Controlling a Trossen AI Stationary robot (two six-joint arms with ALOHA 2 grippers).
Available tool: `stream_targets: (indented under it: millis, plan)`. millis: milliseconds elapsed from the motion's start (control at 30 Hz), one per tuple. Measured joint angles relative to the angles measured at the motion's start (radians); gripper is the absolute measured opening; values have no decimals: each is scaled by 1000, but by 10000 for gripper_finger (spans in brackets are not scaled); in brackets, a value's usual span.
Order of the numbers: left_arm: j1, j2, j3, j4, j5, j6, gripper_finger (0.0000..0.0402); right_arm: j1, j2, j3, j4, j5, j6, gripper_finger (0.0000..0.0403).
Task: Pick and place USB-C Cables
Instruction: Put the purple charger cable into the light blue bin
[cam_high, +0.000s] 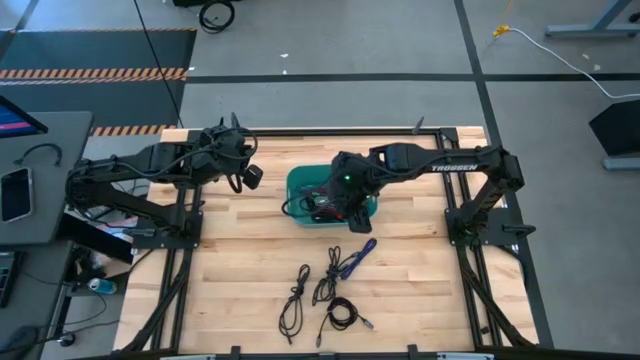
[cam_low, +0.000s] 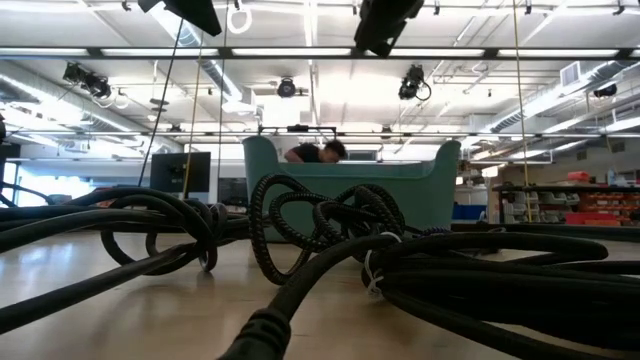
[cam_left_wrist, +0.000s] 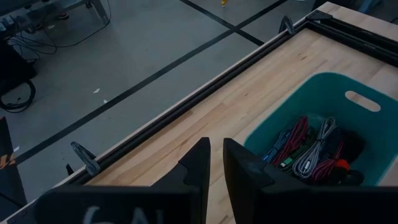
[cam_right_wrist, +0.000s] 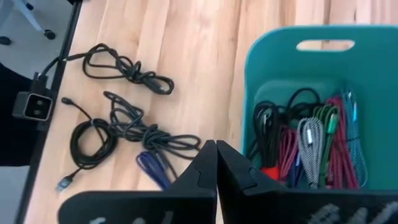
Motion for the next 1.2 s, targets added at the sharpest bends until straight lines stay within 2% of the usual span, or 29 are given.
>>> stream_targets:
  millis: [167, 433, 600, 833, 1000, 1200]
  plan:
    - [0, 0, 0, 0, 0, 0, 50, 31, 0, 0, -15, 3, 93, 1]
    - [0, 0, 0, -2, 0, 24, 50, 147, 0, -25, -23, 25, 219, 1]
    - [0, 0, 0, -2, 0, 53, 50, 197, 0, -98, -25, 56, 331, 9]
    - [0, 0, 0, -2, 0, 70, 50, 212, 0, -234, 18, 57, 586, 27]
    - [0, 0, 0, -1, 0, 70, 50, 212, 0, -314, 53, 58, 594, 42]
    - [0, 0, 0, -1, 0, 70, 50, 228, 0, -390, 109, 56, 572, 81]
